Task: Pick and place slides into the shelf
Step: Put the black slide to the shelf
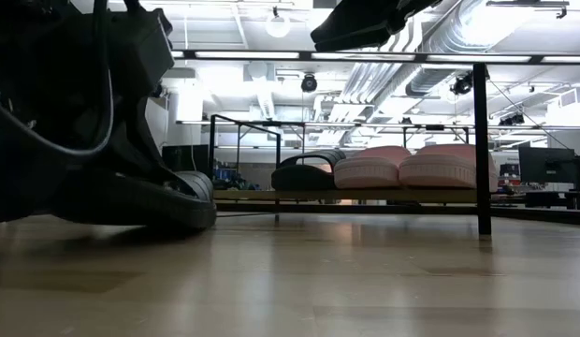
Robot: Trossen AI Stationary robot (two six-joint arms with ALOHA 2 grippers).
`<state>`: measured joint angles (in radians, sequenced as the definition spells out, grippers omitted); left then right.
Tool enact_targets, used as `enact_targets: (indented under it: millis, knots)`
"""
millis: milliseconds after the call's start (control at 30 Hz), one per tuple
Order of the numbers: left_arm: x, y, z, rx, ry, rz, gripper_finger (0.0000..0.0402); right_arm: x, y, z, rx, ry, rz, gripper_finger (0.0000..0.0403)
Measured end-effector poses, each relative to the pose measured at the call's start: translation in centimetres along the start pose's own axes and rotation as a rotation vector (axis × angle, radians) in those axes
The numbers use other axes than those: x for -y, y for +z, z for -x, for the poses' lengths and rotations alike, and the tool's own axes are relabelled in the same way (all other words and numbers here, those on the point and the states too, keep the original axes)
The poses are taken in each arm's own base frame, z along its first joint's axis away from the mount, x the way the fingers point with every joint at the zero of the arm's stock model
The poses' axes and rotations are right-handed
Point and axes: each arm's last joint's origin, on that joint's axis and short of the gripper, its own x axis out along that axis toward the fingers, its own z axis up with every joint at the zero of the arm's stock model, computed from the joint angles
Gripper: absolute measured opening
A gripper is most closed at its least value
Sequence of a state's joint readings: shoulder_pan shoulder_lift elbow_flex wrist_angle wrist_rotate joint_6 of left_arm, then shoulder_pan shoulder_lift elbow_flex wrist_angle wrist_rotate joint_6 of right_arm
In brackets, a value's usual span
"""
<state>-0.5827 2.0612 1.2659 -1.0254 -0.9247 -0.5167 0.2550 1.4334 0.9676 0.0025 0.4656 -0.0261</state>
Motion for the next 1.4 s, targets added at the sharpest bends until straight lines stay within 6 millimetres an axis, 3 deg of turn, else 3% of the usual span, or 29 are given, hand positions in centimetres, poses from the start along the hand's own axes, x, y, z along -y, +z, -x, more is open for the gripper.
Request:
enact_targets:
  millis: [400, 600, 933, 1400]
  knots:
    - [-2.1, 1.5, 1.7, 0.012, 0.071, -0.036, 0.0004, 0.0, 0.0, 0.0, 0.0, 0.002, -0.1, 0.0222]
    - [-2.9, 2.3, 2.8, 0.049, 0.116, -0.045, 0.0004, 0.7, 0.0, -0.5, -0.017, 0.136, -0.225, 0.0222]
    - [-2.7, 2.4, 3.6, 0.111, 0.191, -0.118, 0.0003, 1.0, -0.1, -0.7, -0.033, 0.233, -0.296, 0.0222]
    - [-2.3, 2.3, 5.3, 0.261, 0.395, -0.19, 0.0002, 1.6, -0.4, -1.5, -0.058, 0.182, -0.449, 0.0222]
